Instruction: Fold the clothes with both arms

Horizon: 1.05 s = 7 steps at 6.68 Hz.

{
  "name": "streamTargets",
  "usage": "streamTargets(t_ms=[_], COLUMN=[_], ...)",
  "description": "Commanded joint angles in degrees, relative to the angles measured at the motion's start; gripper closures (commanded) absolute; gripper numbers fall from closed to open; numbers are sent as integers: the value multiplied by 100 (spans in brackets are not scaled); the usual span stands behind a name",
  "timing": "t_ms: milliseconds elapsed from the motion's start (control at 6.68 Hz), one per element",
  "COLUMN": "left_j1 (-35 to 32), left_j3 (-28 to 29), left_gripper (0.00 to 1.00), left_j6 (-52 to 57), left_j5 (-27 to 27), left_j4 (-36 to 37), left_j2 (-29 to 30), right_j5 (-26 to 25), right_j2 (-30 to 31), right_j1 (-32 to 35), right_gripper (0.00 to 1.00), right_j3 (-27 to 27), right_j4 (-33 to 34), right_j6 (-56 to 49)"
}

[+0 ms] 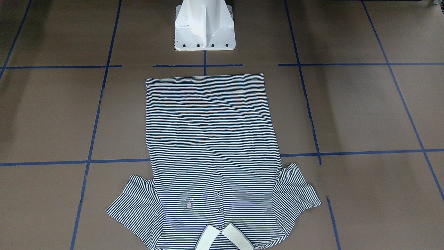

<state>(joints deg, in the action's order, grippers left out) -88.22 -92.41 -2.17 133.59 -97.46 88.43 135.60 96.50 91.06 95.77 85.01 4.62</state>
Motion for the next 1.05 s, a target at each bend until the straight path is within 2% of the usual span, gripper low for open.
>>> streamTargets(t_ms=[0, 150, 300, 449, 599, 749, 899], left_j1=[-3, 6, 15, 24, 85, 294, 305], left_j3=[-13, -83, -249, -259, -277, -190, -85], left_gripper=[0, 0, 0, 0, 0, 0, 0], left_j6=[7, -2, -28, -46, -64, -64, -64], left_j5=[1, 1, -8, -8, -8, -17, -8], left_j4=[-10, -19, -10, -27, -27, -193, -534], left_j2=[-9, 25, 200, 575, 945, 1035, 967], right_j5=[54, 54, 72, 289, 405, 441, 458], right_j2=[-122, -245, -681, -842, -887, -1288, -1858], right_j1=[0, -9, -122, -367, -639, -816, -1296], right_gripper=[0, 0, 0, 0, 0, 0, 0], right_j3=[56, 47, 56, -196, -355, -574, -777], right_j4=[-2, -2, 7, -19, -576, -808, -871], right_j6=[39, 39, 4, 12, 73, 648, 1124])
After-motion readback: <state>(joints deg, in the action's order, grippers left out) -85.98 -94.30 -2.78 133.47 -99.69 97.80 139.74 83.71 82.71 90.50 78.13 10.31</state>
